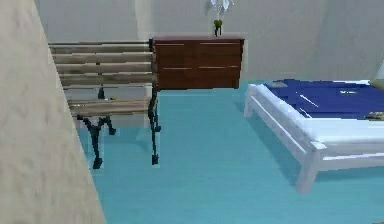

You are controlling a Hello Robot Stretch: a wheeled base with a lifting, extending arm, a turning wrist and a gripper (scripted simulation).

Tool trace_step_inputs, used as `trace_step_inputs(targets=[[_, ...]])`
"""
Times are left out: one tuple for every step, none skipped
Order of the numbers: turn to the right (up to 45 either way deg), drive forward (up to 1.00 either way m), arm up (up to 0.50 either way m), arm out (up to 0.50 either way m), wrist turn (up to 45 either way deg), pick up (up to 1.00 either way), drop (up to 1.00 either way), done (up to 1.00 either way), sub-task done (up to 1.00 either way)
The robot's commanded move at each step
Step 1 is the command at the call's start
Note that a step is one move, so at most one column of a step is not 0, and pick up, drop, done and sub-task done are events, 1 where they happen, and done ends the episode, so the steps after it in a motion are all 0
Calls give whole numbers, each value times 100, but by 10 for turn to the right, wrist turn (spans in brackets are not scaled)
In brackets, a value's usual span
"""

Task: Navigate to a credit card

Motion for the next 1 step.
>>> trace_step_inputs(targets=[[0,100,0,0,0,0,0,0,0]])
